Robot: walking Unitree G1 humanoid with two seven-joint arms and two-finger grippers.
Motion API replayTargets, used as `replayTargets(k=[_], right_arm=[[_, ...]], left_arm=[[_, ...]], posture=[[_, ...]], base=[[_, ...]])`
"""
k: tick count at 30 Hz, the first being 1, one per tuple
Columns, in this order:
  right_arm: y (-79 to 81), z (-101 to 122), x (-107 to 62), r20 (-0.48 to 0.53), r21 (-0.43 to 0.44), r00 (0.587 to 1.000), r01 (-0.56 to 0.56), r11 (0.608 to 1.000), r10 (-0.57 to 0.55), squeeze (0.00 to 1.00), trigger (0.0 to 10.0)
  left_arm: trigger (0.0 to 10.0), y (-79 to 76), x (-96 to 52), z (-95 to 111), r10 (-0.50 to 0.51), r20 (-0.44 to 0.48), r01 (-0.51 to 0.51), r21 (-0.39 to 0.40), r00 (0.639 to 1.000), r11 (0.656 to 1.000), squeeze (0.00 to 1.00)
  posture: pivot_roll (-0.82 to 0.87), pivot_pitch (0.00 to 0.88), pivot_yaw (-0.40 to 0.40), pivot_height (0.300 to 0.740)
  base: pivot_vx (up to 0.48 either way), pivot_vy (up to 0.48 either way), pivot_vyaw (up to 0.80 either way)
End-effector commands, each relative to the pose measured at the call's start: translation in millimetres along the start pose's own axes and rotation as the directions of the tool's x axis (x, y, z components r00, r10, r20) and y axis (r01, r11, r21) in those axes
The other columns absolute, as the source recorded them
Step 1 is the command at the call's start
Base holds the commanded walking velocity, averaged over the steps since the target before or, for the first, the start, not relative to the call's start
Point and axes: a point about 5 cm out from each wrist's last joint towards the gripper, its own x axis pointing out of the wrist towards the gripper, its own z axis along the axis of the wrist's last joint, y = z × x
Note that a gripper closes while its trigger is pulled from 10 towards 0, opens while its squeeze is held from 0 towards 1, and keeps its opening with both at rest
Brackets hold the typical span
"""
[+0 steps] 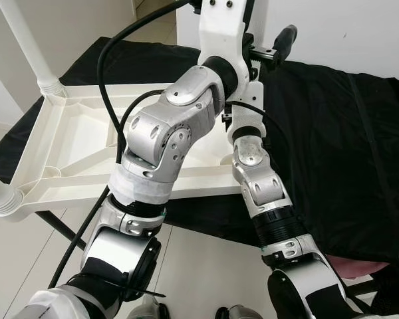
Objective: Building children table
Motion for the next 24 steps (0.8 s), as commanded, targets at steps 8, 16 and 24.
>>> replayTargets(k=[8, 16, 24], right_arm=[[-16.1, -3.6, 6.9, -0.029, 0.018, 0.998, 0.06, 0.998, -0.059, 0.0, 10.0], [-23.2, -12.8, 5.6, -0.034, -0.027, 0.999, 0.01, 1.0, -0.011, 0.0, 10.0], [-25.7, -16.9, 4.0, -0.016, -0.043, 0.999, -0.049, 0.998, 0.048, 0.0, 10.0]], left_arm=[[10.0, 1.6, -19.1, -1.2, -0.133, 0.011, 0.132, 0.035, 0.991, 0.991, 0.0], [10.0, 12.5, -36.4, -26.5, -0.083, -0.045, 0.083, 0.004, 0.996, 0.997, 0.0], [10.0, 24.1, -51.2, -47.2, -0.027, -0.084, 0.027, 0.007, 0.996, 1.0, 0.0]], posture=[[-0.04, 0.077, 0.013, 0.74], [-0.05, 0.076, 0.01, 0.74], [-0.04, 0.076, 0.004, 0.74]], base=[[0.0, 0.0, 0.0], [0.0, 0.0, 0.0], [0.0, 0.0, 0.0]])
